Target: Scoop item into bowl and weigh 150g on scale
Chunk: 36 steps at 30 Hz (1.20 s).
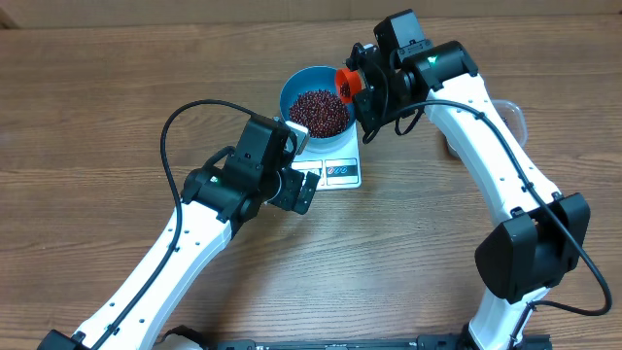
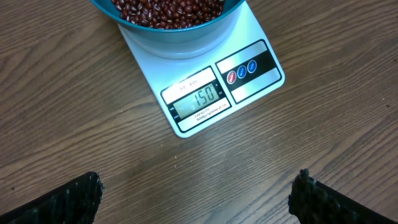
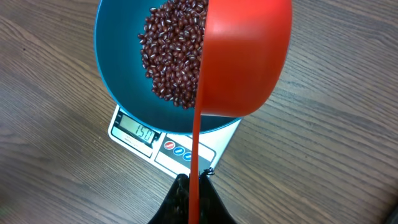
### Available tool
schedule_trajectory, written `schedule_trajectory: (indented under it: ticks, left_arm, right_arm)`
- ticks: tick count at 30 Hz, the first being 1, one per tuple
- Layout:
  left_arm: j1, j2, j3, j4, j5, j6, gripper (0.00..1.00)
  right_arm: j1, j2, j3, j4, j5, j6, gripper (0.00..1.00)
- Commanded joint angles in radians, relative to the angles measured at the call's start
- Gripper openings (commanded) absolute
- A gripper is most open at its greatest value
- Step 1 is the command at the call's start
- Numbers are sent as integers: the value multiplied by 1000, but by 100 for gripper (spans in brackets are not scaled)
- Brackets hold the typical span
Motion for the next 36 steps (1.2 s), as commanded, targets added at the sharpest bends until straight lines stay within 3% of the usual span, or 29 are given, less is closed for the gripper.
schedule_trajectory:
  ticks: [1, 25, 36]
  left_arm:
    - [-7, 2, -3, 1, -3, 23, 100]
    - [-7, 2, -3, 1, -3, 23, 100]
    - [-7, 2, -3, 1, -3, 23, 100]
  right_arm:
    - [8, -41, 33, 7, 21, -21, 4]
    - [62, -41, 33, 27, 131, -21, 4]
    - [8, -43, 33, 25, -61, -18, 4]
